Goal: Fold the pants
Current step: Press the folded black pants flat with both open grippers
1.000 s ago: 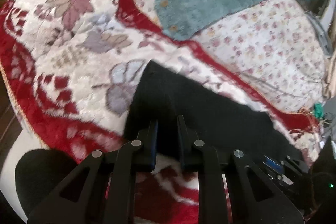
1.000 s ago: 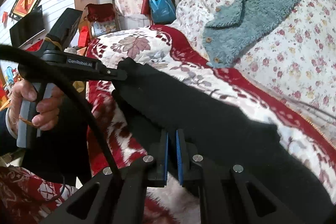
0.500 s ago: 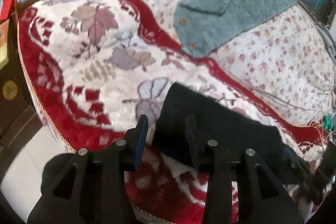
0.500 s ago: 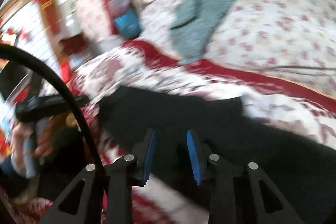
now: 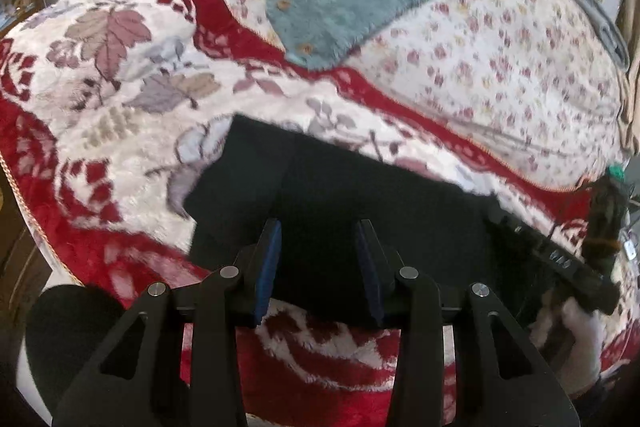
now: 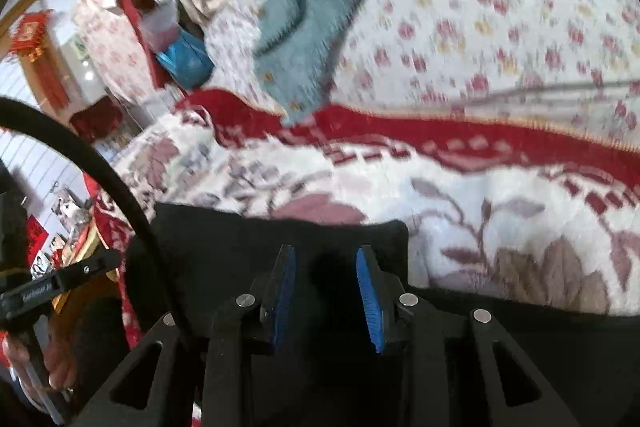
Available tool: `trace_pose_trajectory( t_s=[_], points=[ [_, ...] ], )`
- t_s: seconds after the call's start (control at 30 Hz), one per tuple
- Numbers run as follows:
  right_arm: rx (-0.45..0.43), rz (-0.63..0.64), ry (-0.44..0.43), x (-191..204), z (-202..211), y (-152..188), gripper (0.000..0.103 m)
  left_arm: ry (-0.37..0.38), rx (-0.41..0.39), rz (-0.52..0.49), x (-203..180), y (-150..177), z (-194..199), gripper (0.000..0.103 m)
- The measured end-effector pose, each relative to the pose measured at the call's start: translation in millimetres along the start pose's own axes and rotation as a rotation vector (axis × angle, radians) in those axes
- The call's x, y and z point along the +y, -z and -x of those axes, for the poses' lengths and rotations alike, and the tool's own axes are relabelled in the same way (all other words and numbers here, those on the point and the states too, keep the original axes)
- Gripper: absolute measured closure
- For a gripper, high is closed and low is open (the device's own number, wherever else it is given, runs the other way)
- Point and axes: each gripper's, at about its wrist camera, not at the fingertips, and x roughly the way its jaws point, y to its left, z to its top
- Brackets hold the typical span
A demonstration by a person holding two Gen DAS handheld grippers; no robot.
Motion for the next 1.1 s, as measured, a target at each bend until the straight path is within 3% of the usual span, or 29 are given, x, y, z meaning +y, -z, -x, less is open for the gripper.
trace_pose_trajectory(
  t_s=[0.13, 0.2, 0.33, 0.5, 0.83, 1.1],
  points=[
    [-0.04, 0.007, -0.013, 3.4, 11.6, 2.1, 0.072, -0.013, 0.035, -0.004, -0.2, 5.5, -9.7, 0.065],
    [-0.021, 0.006, -0.008, 2.7, 9.9, 4.9, 0.072, -0.018, 0.034, -0.01, -3.0, 5.8, -8.0, 0.065],
    [-0.066, -0.008, -0.03, 6.4, 29.6, 8.3, 0.072, -0.02, 0.01, -0.043, -17.1, 3.4, -0.2, 0.065],
    [-0.107, 0.018, -0.021, 17.0, 54.2, 15.0, 0.06, -0.01, 0.027, -0.076, -39.0, 1.7, -4.0, 0.065],
    [-0.096, 0.021, 0.007, 26.9, 62.3, 29.3, 0.055, -0.012, 0.036, -0.118, -66.8, 6.4, -11.2, 0.065],
    [-0.087, -0.025, -0.018, 37.1, 50.9, 32.2, 0.055, -0.145, -0.006, -0.119, -66.1, -3.9, -23.0, 0.065]
  ],
)
